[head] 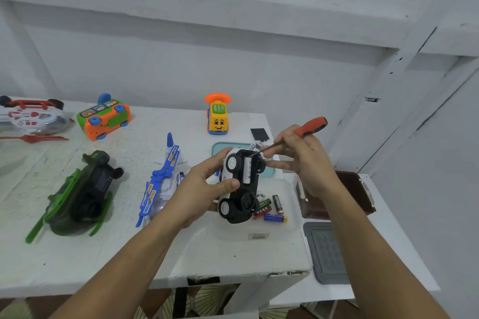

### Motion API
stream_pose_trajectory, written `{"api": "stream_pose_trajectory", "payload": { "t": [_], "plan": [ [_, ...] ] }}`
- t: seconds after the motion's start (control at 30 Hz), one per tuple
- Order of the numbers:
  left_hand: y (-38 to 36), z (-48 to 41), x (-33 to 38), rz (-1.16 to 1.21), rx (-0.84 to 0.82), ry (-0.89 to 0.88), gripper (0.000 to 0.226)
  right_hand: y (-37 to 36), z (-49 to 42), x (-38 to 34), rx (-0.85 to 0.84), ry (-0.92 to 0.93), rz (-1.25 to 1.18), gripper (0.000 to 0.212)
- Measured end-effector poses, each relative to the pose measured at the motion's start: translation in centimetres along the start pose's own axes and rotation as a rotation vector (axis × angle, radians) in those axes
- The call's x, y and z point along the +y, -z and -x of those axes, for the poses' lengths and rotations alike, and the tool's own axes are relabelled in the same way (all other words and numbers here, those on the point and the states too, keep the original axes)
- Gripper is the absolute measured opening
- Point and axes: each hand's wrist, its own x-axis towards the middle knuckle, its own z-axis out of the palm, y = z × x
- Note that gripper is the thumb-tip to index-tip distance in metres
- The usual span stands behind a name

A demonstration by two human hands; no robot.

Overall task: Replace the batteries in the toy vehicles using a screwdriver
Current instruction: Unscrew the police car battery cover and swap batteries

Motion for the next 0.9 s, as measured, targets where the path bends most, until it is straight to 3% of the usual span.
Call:
{"api": "stream_pose_trajectory", "payload": {
  "t": [0.4,0.6,0.77,0.9],
  "plan": [
    [0.0,-0.2,0.5,-0.111,0.003,0.010,0.064,3.9,0.6,2.0,0.015,-0.156,0.043,0.031],
    [0.3,-0.5,0.6,-0.043,0.064,0.004,0.066,4.9,0.4,2.4,0.038,-0.264,0.151,0.030],
    [0.4,-0.5,1.1,0.031,0.101,-0.054,0.053,5.0,-1.6,2.9,0.083,-0.335,0.150,0.029],
    [0.8,-0.7,1.6,0.080,0.153,-0.107,0.047,4.8,-4.3,2.9,0.024,-0.336,0.159,0.026]
  ]
}}
